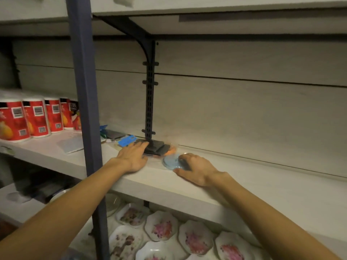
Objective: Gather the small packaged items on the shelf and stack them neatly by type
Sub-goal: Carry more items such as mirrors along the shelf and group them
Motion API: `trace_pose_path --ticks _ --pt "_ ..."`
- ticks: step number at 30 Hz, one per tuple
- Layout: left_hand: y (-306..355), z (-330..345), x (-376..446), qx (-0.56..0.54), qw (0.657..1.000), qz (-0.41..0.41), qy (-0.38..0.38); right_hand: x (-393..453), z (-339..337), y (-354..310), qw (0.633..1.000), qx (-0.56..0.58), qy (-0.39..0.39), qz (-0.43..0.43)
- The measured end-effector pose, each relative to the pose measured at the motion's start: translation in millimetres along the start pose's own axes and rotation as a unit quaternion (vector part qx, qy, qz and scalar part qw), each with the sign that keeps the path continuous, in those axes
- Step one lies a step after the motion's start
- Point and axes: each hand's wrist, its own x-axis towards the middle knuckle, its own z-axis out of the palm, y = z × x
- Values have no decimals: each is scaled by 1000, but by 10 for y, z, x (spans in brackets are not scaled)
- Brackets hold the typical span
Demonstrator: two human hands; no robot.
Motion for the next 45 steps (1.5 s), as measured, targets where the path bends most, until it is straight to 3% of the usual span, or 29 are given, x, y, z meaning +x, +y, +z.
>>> trace_pose_path --ticks 3,7,13,18,23,27,34,37,40,43,45 --pt "-20 66 17 -5 1000 25 12 -87 -11 -34 1000 -8 27 -4" --pt "-37 48 45 34 993 71 93 -238 -68 -102 998 -17 62 -1" --pt "39 76 57 32 980 140 141 -421 -31 -99 989 -98 109 -17" --pt "42 73 41 -56 972 113 196 -520 -93 -86 976 -123 178 -9" --pt "49 -99 -31 -104 950 105 275 -607 -166 -62 976 -116 183 -2" --pt "130 -267 -95 -144 941 81 294 -742 -269 14 971 -108 212 23" --pt "695 -575 -208 -263 902 21 343 -1121 -520 219 949 -8 299 103" --pt "1007 -651 -254 -307 887 -2 346 -1344 -647 300 905 162 362 155" --pt "1368 -706 -337 -371 860 -8 351 -1626 -818 380 805 384 401 209" --pt "1787 -735 -451 -432 835 18 339 -1978 -1001 467 721 507 419 216" --pt "2114 -745 -528 -467 825 36 315 -2237 -1112 543 684 545 432 218"
